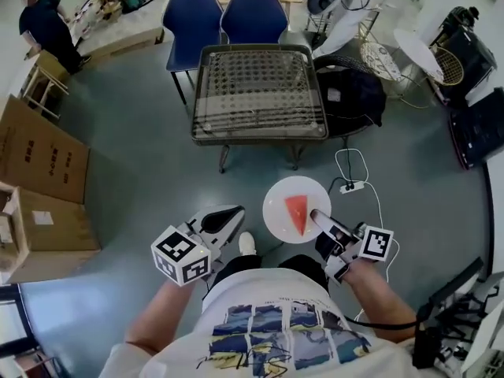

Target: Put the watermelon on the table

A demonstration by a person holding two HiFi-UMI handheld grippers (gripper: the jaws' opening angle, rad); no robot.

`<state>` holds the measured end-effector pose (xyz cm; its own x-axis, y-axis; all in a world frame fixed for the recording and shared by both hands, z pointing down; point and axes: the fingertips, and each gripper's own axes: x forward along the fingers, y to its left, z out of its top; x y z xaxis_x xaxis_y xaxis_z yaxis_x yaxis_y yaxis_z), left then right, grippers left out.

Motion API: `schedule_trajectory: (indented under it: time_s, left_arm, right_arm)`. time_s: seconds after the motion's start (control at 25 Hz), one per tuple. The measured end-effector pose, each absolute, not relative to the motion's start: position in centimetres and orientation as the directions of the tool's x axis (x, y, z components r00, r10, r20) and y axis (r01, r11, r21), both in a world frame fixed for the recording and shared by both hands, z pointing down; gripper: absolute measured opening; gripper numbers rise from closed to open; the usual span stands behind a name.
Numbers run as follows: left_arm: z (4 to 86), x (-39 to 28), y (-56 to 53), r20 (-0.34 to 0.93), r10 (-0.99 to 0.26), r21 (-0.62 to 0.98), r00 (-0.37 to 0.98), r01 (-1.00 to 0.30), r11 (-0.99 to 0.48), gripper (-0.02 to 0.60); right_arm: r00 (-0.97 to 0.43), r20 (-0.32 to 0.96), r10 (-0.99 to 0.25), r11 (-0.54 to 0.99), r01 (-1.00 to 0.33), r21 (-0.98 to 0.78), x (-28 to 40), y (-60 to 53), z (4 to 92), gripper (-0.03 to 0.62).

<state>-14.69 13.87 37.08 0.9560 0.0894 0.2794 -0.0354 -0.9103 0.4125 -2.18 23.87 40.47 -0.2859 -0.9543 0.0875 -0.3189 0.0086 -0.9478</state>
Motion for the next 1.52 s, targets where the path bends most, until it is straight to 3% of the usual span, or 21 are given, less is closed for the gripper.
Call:
schedule_trajectory:
  time_s: [0.52, 0.72, 1.12, 1.52]
  left_arm:
    - [39.4, -16.4, -1.5, 0.309, -0.152, 0.429, 0.939, -0.280, -0.858, 0.009]
    - [38.8, -10.9, -6.9, 0.270, -0.198, 0.519, 0.942, -0.316, -0.794, 0.009]
    - [38.0, 0.3, -17.9, 0.338, -0.322, 0.471, 0.884, -0.455, -0.755, 0.009]
    - [40.1, 2.1, -23.3, 0.431, -0.418, 0.503, 0.800, -0.598, -0.624, 0.009]
  right_arm:
    - [-0.432, 0.127, -0.893, 0.017, -0.313, -0.950, 3.7, 2.3, 45.4, 0.023]
    - [-0.500, 0.148, -0.853, 0.031, -0.331, -0.943, 9.3, -7.0, 48.9, 0.023]
    - [-0.580, 0.264, -0.771, -0.050, -0.358, -0.932, 21.3, -25.8, 57.7, 0.023]
    - [-0.587, 0.314, -0.746, -0.123, -0.343, -0.931, 25.5, -40.9, 68.1, 0.023]
